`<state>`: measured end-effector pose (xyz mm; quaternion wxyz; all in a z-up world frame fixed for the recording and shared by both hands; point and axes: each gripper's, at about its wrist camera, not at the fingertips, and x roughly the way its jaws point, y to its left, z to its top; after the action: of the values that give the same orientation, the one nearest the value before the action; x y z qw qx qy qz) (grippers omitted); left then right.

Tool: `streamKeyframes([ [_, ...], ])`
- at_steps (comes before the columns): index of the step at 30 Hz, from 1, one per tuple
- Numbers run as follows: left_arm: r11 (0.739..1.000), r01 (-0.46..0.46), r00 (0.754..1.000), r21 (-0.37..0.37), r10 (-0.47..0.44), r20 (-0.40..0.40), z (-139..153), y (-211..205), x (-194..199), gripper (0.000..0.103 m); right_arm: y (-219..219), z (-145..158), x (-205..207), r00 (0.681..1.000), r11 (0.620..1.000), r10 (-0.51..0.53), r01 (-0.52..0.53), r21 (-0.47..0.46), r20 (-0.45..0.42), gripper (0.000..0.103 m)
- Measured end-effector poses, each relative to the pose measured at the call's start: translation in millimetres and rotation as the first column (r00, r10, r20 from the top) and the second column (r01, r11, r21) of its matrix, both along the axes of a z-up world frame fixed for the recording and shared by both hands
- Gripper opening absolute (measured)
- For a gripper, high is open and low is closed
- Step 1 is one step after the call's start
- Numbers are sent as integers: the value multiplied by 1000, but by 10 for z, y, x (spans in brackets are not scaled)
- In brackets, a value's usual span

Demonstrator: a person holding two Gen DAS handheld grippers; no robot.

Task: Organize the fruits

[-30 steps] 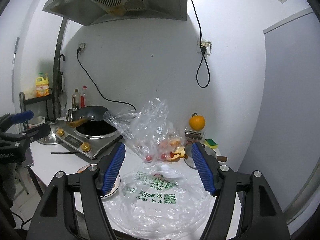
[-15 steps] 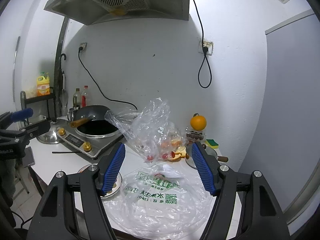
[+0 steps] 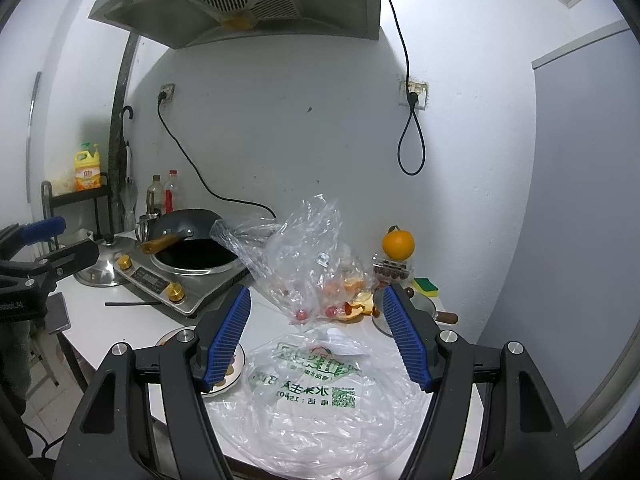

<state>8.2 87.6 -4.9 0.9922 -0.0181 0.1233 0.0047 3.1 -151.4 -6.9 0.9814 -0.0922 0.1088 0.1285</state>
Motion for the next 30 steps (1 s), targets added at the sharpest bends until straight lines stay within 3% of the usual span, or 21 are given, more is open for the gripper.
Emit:
streamKeyframes([
  [30,1000,-22,1000,-5,22,-5,-43,89,27,100,53,-49,-9,1000,1000,-9,9,-4,-15,72],
])
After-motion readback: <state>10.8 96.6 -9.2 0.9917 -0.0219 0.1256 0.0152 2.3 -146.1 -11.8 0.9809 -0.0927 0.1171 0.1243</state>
